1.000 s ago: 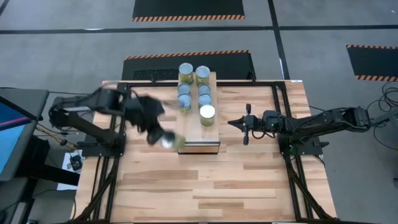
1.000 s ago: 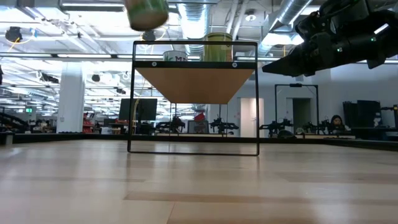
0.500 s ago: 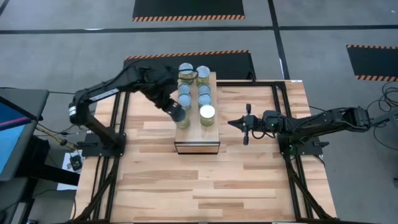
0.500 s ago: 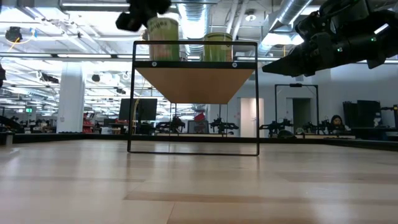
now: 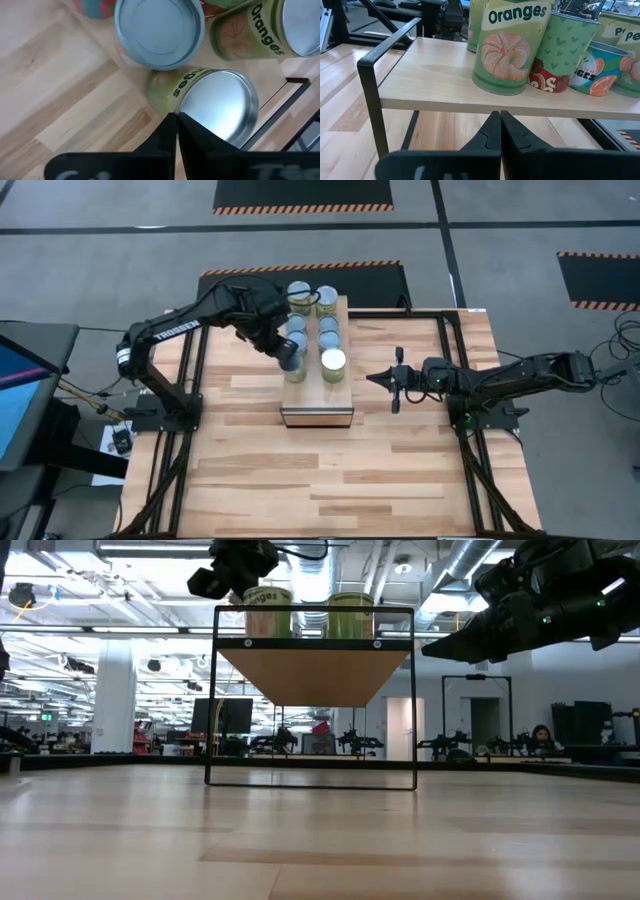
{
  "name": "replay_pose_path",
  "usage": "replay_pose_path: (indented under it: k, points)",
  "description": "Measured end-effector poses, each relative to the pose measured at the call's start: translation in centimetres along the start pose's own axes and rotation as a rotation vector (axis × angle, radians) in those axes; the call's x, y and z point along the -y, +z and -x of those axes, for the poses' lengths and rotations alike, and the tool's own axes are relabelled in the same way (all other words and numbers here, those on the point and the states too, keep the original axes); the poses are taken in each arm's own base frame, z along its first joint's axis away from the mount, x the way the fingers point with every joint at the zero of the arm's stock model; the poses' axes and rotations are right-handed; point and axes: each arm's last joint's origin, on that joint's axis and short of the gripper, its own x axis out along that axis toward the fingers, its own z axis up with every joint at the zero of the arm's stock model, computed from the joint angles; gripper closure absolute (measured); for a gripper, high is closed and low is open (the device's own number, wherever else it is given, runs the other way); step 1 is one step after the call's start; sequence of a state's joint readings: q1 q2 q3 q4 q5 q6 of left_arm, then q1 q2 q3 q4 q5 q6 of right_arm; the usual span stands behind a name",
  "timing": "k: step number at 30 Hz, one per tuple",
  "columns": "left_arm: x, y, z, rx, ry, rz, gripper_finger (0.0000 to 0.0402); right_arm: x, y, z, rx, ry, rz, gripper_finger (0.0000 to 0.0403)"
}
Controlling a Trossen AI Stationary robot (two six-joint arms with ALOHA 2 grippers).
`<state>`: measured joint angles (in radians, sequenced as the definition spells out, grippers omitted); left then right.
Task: Pick and place cans onto a shelf
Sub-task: Put the large canned oranges aligned with the other large canned oranges on the shelf
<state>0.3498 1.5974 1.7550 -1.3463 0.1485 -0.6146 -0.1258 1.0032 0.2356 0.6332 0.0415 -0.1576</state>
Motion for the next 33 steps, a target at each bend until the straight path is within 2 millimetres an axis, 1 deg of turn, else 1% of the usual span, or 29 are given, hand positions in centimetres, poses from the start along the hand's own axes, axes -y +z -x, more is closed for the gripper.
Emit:
replay_pose_path:
  k: [8, 20, 24, 28, 31, 33]
  points:
    - [0.2, 0.3, 0.0, 0.025, -0.022, 0.020, 0.0393, 0.0, 0.0, 0.0, 0.000, 0.002, 0.000, 0.0393]
    - [0.5, 0.5, 0.0, 0.043, -0.057, 0.025, 0.0337, 0.0, 0.0, 0.0, 0.004, 0.016, -0.001, 0.0393]
    - [0.6, 0.5, 0.1, 0.038, -0.080, -0.004, 0.0322, 0.0, 0.0, 0.0, 0.004, 0.016, -0.001, 0.0393]
    - [0.8, -0.6, 1.3, 0.067, -0.072, -0.077, 0.0319, 0.0, 0.0, 0.0, 0.004, 0.016, -0.001, 0.0393]
    - [1.0, -2.2, 2.6, 0.112, 0.009, -0.152, 0.0319, 0.0, 0.0, 0.0, 0.003, 0.016, -0.001, 0.0393]
    - [1.2, -3.7, 3.4, 0.155, 0.073, -0.230, 0.0323, 0.0, 0.0, 0.0, 0.003, 0.016, -0.001, 0.0393]
